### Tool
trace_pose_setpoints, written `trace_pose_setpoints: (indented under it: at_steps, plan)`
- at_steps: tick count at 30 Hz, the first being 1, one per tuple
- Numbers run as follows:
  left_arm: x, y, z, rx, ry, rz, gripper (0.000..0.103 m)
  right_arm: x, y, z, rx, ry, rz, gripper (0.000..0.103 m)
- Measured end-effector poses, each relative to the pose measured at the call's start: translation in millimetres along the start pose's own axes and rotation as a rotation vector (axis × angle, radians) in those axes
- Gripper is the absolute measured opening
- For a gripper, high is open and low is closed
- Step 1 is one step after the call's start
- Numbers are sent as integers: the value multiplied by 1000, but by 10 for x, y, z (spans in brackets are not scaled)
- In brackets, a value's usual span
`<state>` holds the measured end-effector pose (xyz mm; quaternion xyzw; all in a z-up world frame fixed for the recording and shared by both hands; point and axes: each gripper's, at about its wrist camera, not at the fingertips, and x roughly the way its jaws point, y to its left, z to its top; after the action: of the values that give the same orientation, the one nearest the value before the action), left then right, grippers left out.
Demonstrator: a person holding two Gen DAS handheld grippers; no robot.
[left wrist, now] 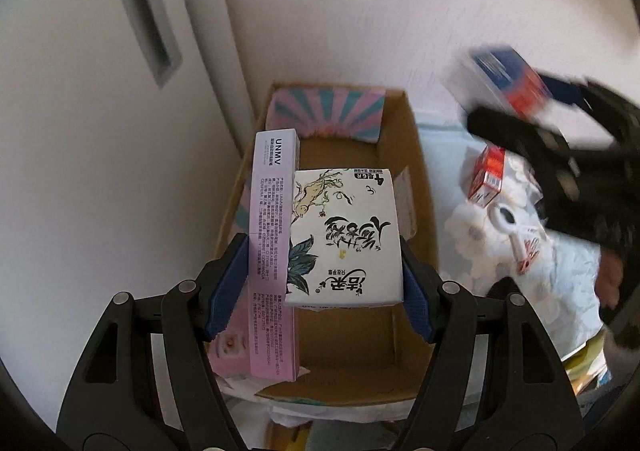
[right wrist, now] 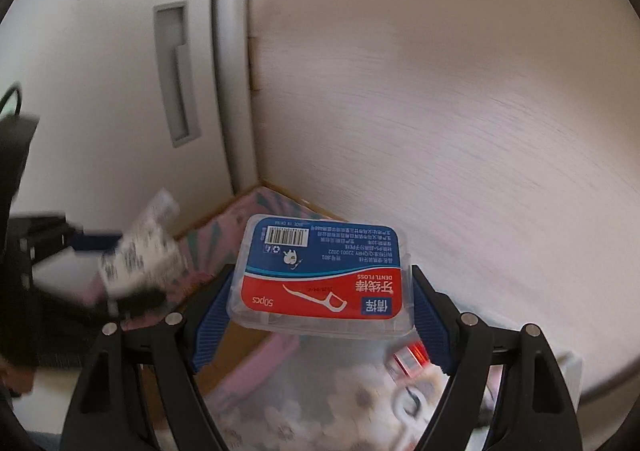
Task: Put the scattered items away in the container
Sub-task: 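Carry both held boxes into the cardboard box and open both tools, then withdraw both tools from the cardboard box back over the tray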
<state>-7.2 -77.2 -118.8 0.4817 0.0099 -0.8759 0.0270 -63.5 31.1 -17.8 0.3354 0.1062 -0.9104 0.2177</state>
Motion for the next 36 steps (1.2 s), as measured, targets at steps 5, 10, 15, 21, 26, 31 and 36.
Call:
trace_pose_setpoints:
  at_steps: [5,10,15,21,26,31,36]
  plan:
    - [303,44,-126,-14,64,-13,67,643,144,146,-27,81,66,78]
    - [519,100,-255,-33,123,-20,67,1162,290,130,-53,165,89,78]
    - [612,132,-295,-35,153,-20,67,1356,371,87,-75,198,103,78]
    - [653,152,-295,-46,168,-48,72,1465,368,39,-75,217,107,78]
    - [605,154,-287,-58,160,-90,102,1515,391,-4,-94,237,102,79]
    - [590,95,-304,-42,174,-68,102,1476,392,-30,-88,215,127,80]
    - [482,-56,-295,-44,142,-80,102,1446,464,4,-49,199,134,81]
